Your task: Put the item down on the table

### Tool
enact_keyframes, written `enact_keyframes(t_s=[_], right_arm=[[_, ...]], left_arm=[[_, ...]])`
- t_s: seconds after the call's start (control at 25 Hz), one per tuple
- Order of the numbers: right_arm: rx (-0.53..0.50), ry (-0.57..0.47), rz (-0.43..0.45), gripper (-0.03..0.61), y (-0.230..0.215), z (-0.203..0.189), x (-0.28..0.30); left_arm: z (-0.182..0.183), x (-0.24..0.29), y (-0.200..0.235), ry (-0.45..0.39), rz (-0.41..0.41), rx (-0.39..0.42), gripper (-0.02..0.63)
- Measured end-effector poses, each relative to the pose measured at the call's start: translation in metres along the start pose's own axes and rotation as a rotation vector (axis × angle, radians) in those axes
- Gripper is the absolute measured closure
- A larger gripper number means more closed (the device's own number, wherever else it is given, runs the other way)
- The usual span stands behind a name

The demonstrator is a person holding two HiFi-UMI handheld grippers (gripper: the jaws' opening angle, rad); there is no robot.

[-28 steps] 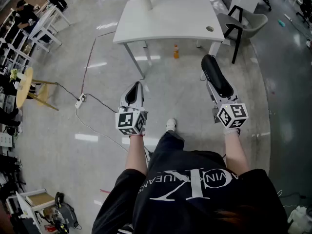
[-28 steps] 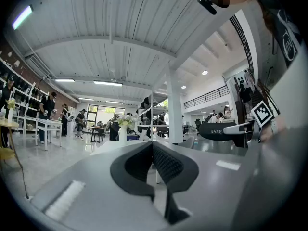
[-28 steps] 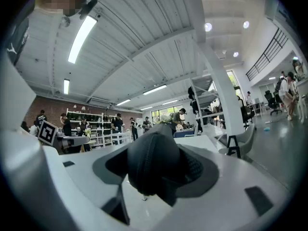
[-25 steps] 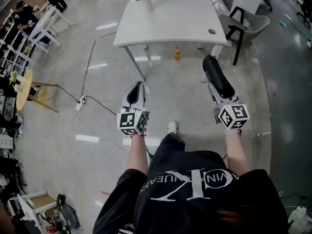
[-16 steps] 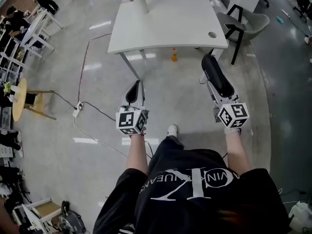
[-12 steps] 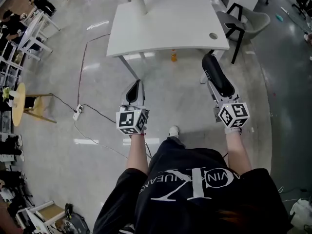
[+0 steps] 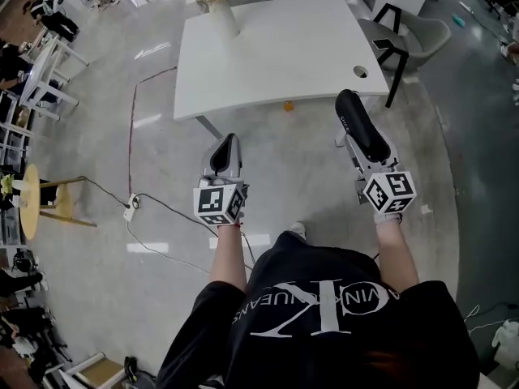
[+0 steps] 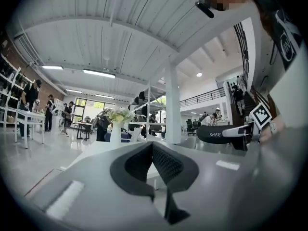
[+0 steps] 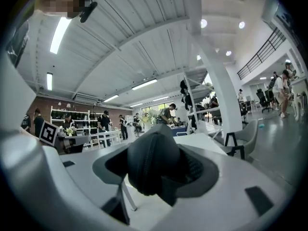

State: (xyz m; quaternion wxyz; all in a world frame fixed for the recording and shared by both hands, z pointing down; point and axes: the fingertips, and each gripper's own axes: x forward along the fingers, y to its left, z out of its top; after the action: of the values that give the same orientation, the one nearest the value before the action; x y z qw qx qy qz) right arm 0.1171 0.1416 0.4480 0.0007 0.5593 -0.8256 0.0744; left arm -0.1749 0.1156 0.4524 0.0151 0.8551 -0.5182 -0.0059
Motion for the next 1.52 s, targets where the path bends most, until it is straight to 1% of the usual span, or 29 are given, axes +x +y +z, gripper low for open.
enact_keyframes(t_s=[0.36, 0.56, 0.68, 0.96, 1.16, 1.28, 1.52], right_arm=[[0.033, 0.01, -0.011, 0.295, -0.011, -0.003, 0.036], [0.034, 0.019, 0.003, 0.295, -0.023, -0.002, 0.059], [0.038, 0.008, 0.019, 0.295, -0.029, -0.001, 0.082], [0.039, 0.002, 0.077, 0.295, -0.04, 0.007, 0.152], [0.026, 0.036, 0.106, 0.295, -0.055, 0.005, 0.192], [0.022, 0.06, 0.118, 0.295, -0.068, 0.002, 0.213], [-0.028, 0.137, 0.15, 0.295, -0.091, -0.006, 0.254]], left_arm=[[-0.008, 0.033, 0.023, 0.013, 0.009, -0.041, 0.601], [-0.009, 0.053, 0.026, 0.006, 0.012, -0.039, 0.601], [-0.009, 0.067, 0.033, 0.002, 0.014, -0.023, 0.601], [-0.007, 0.115, 0.061, 0.009, 0.04, -0.019, 0.601], [-0.006, 0.153, 0.076, 0.01, 0.054, -0.021, 0.601], [-0.011, 0.177, 0.081, 0.022, 0.056, -0.025, 0.601], [-0.021, 0.221, 0.087, 0.044, 0.064, -0.037, 0.601]])
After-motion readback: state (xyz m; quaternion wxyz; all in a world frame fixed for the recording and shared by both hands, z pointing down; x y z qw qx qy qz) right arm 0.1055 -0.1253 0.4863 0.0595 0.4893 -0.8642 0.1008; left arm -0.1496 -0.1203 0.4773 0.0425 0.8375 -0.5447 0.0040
